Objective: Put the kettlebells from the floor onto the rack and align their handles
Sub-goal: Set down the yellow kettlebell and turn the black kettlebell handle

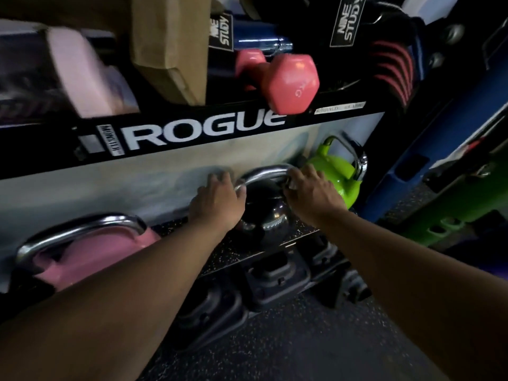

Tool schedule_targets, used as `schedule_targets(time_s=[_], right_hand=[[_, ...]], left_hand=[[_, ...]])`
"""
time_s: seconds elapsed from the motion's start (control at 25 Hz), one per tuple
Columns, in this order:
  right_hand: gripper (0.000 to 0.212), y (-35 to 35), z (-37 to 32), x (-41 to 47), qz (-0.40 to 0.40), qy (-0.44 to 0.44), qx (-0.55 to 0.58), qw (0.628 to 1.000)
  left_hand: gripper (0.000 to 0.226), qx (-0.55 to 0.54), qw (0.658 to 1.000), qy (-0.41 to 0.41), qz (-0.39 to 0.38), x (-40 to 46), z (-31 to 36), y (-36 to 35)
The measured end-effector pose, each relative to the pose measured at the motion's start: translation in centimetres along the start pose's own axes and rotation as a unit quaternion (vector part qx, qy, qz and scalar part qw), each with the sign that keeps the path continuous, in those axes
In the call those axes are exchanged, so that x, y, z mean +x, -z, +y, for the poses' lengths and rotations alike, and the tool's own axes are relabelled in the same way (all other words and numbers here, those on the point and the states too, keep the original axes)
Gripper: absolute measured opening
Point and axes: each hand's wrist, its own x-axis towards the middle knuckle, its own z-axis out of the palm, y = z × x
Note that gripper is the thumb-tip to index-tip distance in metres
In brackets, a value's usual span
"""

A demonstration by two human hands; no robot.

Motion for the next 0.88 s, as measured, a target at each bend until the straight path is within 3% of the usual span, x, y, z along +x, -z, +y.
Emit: schedule_targets(time_s=[0.2, 0.32, 0.4, 0.52, 0.6, 0.64, 0.72, 0.8, 0.88], right_hand=[[0.055, -3.0, 1.6, 4.5, -0.026, 0.017, 0.011, 0.999], [0.053, -4.1, 3.1, 5.6, -0.036, 0.05, 0.128, 0.99], [0.051, -4.0, 4.1, 6.2, -0.041, 0.061, 0.197, 0.978], [0.052, -4.4, 4.3, 5.4, 0.007, 0.061, 0.208, 0.976], [0.05, -4.8, 4.6, 4.5, -0.015, 0.044, 0.216, 0.975], [0.047, -4.7, 4.9, 4.3, -0.05, 0.021, 0.254, 0.966], [0.039, -4.1, 4.9, 4.6, -0.099, -0.054, 0.398, 0.91], [0.03, -4.3, 4.2, 4.5, -0.088, -0.1, 0.495, 0.859], [0.028, -5.1, 3.1, 3.5, -0.058, -0.096, 0.51, 0.853]], left_hand=[[0.078, -0.157, 0.981, 0.109, -0.016, 3.6, 3.4, -5.0], [0.083, -0.216, 0.962, 0.162, 0.028, 3.8, 4.6, -7.2], [0.081, -0.234, 0.958, 0.163, 0.045, 4.5, 4.4, -7.3], [0.081, -0.282, 0.951, 0.124, 0.001, 6.2, 3.5, -6.8], [0.088, -0.376, 0.915, 0.137, 0.044, 6.0, 4.8, -7.7], [0.089, -0.42, 0.889, 0.163, 0.083, 5.4, 5.9, -8.5], [0.085, -0.452, 0.86, 0.201, 0.127, 4.7, 7.5, -9.5], [0.081, -0.46, 0.858, 0.197, 0.115, 5.5, 7.0, -9.2], [0.078, -0.475, 0.86, 0.169, 0.077, 6.9, 5.7, -8.2]])
